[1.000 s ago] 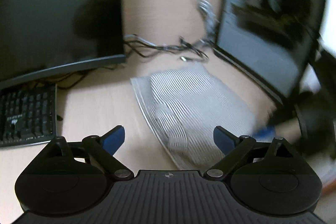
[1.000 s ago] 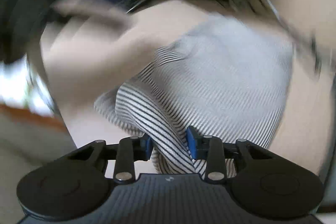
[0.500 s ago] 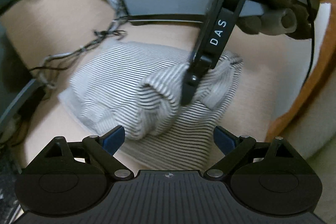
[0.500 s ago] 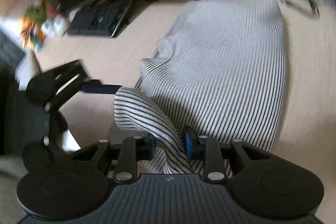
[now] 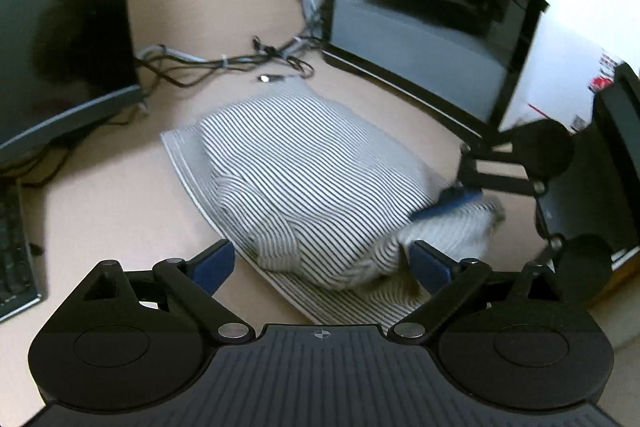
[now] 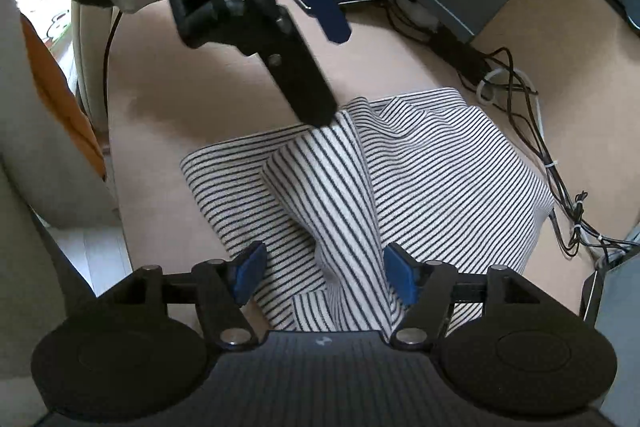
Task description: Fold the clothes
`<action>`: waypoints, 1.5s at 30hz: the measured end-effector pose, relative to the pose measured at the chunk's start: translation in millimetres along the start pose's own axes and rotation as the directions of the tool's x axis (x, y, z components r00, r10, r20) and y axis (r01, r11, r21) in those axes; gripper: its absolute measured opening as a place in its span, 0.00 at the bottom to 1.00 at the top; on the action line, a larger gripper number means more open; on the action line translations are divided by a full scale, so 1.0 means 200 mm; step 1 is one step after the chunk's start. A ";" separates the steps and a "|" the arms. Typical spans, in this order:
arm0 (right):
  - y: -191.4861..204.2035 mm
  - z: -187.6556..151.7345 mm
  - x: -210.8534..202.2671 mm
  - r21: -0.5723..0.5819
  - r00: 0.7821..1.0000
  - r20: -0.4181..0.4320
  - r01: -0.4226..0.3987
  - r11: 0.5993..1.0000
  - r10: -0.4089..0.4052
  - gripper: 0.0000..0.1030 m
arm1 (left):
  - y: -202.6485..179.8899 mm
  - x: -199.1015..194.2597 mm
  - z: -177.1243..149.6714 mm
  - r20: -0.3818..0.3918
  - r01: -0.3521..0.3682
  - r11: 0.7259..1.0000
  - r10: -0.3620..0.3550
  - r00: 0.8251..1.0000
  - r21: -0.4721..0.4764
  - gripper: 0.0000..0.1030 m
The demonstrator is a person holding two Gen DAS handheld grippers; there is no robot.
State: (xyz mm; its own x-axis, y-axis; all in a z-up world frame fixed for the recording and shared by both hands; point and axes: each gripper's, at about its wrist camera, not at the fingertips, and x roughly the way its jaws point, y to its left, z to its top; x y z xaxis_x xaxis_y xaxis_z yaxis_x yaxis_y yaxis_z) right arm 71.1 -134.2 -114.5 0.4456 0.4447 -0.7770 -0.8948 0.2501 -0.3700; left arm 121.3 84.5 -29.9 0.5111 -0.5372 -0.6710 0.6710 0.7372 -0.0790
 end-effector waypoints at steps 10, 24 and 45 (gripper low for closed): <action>0.05 0.00 -0.05 -0.107 1.000 0.017 -0.018 0.994 0.020 0.64 | 0.03 0.01 -0.05 -0.036 -0.052 0.999 0.052 0.998 -0.003 0.96; -0.05 -0.06 -0.04 0.115 1.000 -0.007 -0.015 0.993 0.016 0.56 | 0.01 0.01 -0.05 -0.036 -0.059 0.998 0.060 0.998 0.024 0.96; -0.19 -0.01 -0.09 0.252 0.995 0.030 -0.102 0.962 0.098 0.51 | -0.02 -0.01 -0.17 -0.101 -0.006 0.984 0.025 0.995 0.180 0.96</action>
State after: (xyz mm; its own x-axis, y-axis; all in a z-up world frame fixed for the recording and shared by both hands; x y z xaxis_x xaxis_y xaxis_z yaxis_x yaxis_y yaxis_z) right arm 97.6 -154.0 -86.6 0.3567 0.4925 -0.7938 -0.8991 0.4117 -0.1486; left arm 98.6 95.9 -53.9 0.4706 -0.4747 -0.7437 0.7539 0.6543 0.0593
